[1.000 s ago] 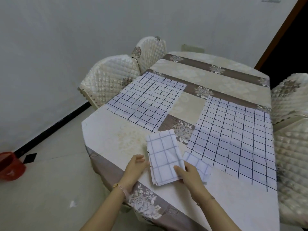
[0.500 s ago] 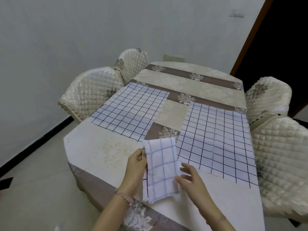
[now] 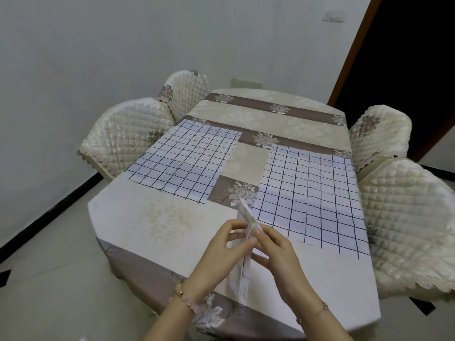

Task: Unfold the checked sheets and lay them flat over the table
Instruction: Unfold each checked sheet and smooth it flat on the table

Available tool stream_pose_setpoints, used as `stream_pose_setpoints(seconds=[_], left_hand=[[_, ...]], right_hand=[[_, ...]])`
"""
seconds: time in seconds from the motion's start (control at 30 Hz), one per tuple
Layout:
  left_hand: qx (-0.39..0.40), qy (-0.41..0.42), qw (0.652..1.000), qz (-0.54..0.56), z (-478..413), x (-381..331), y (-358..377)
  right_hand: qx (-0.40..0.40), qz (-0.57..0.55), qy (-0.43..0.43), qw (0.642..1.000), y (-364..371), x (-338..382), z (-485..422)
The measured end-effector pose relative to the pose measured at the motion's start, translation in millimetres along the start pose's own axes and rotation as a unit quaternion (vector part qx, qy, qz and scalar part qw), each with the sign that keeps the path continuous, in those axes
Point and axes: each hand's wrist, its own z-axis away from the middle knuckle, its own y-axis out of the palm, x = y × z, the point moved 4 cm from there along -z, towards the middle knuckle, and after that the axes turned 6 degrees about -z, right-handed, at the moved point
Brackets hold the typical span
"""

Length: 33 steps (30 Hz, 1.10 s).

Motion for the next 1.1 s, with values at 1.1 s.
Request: stream_pose_setpoints(seconds=[1.1], left_hand=[[-0.067, -0.292, 0.954, 0.020, 28.6, 140.0, -64.1]], right_hand=[[-0.094, 0.218, 0.102, 0.966, -93.2, -75.8, -70.4]])
